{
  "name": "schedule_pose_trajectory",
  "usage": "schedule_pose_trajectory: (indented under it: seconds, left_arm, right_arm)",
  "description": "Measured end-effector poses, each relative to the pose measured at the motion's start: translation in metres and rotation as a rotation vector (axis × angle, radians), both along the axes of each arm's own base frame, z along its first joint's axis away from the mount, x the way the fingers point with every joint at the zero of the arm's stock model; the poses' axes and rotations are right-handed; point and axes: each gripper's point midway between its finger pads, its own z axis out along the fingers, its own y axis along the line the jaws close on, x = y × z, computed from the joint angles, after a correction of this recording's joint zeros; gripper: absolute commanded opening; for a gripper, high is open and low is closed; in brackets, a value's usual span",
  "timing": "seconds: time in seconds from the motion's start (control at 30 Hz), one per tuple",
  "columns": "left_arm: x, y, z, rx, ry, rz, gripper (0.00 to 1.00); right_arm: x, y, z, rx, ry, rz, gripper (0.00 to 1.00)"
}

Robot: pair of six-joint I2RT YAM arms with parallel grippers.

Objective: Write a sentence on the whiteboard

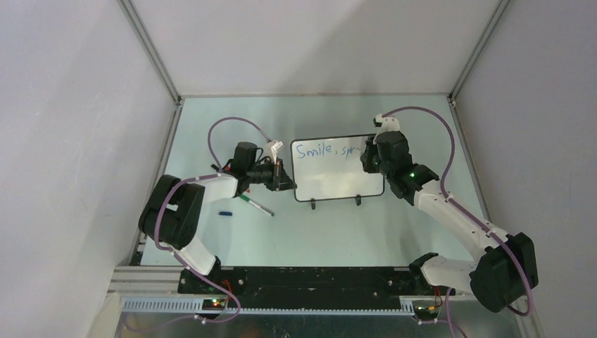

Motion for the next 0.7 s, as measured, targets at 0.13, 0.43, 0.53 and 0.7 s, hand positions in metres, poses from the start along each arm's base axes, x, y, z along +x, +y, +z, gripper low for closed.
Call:
schedule_pose_trajectory:
  seconds: [0.13,0.43,0.53,0.7]
  left_arm:
    - [-0.0001,0.0000,0.0000,0.000,0.000,0.000,0.00]
    - [0.0004,0.0004,-0.0005,0.003,0.000,0.003,0.00]
    - [0.0005,0.0005,-0.0005,0.003,0.000,0.004,0.00]
    - [0.0005,0.0004,-0.0003,0.004,-0.001,0.004,0.00]
  right_arm:
    - [0.0013,-0.0002,-0.0051,-0.007,0.013,-0.002,0.00]
    - [0.0024,-0.0010,-0.0078,-0.008,0.020,-0.007,0.00]
    - [0.0024,-0.0012,-0.0078,-0.004,0.022,-0.011,0.00]
    - [0.0031,-0.0029,-0.0079,-0.004,0.022,-0.017,0.00]
